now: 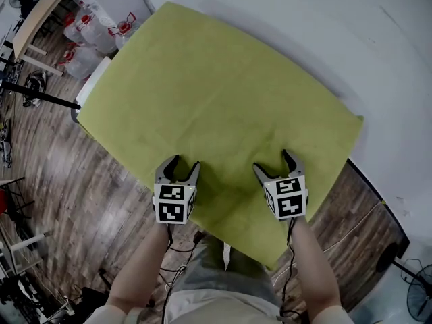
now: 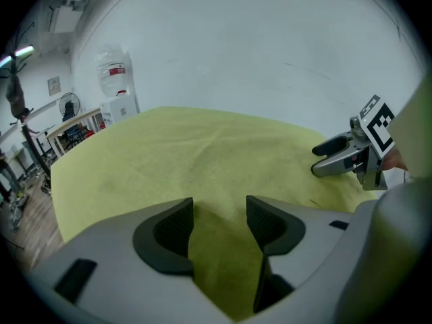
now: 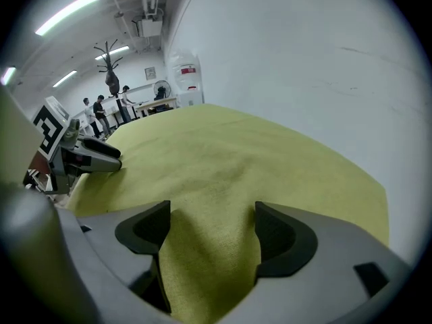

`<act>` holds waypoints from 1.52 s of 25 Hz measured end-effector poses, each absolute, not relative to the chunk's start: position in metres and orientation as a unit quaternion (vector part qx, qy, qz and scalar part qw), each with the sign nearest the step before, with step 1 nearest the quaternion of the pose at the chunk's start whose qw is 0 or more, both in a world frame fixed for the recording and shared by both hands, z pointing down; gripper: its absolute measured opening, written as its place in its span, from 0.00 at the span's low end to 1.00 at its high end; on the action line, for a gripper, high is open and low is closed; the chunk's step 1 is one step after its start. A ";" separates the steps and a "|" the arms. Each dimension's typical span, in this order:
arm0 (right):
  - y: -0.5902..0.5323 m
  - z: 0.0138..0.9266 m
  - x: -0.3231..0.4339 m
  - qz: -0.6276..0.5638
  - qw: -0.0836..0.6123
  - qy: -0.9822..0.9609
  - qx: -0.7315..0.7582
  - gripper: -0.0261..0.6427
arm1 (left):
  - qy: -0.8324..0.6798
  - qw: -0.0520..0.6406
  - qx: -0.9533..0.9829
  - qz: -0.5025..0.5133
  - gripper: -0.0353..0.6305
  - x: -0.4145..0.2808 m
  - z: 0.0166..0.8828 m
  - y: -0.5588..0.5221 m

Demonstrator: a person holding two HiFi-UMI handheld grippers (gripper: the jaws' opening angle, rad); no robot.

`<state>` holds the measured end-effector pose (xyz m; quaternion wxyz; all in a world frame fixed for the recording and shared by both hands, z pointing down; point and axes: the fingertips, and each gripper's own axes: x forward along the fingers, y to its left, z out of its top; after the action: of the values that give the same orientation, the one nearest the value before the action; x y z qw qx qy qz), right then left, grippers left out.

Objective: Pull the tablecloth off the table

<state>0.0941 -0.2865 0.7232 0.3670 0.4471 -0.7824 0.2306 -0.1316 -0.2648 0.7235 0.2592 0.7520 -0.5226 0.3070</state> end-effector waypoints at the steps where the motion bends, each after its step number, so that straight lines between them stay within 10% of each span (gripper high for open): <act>1: -0.286 0.723 0.092 0.228 0.365 -0.785 0.446 0.65 | -0.527 0.257 0.750 0.305 0.43 -0.133 0.724 -0.265; 11: -0.266 0.717 0.058 0.207 0.368 -0.806 0.415 0.10 | -0.528 0.260 0.745 0.316 0.19 -0.127 0.721 -0.256; 38: -0.207 0.561 0.047 0.164 0.217 -0.861 0.430 0.08 | -0.545 0.239 0.781 0.187 0.08 -0.143 0.565 -0.203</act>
<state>0.0469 -0.2070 0.5614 0.2170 0.4304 -0.8607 0.1639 -0.1427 -0.2029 0.5646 0.2392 0.7815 -0.5451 0.1870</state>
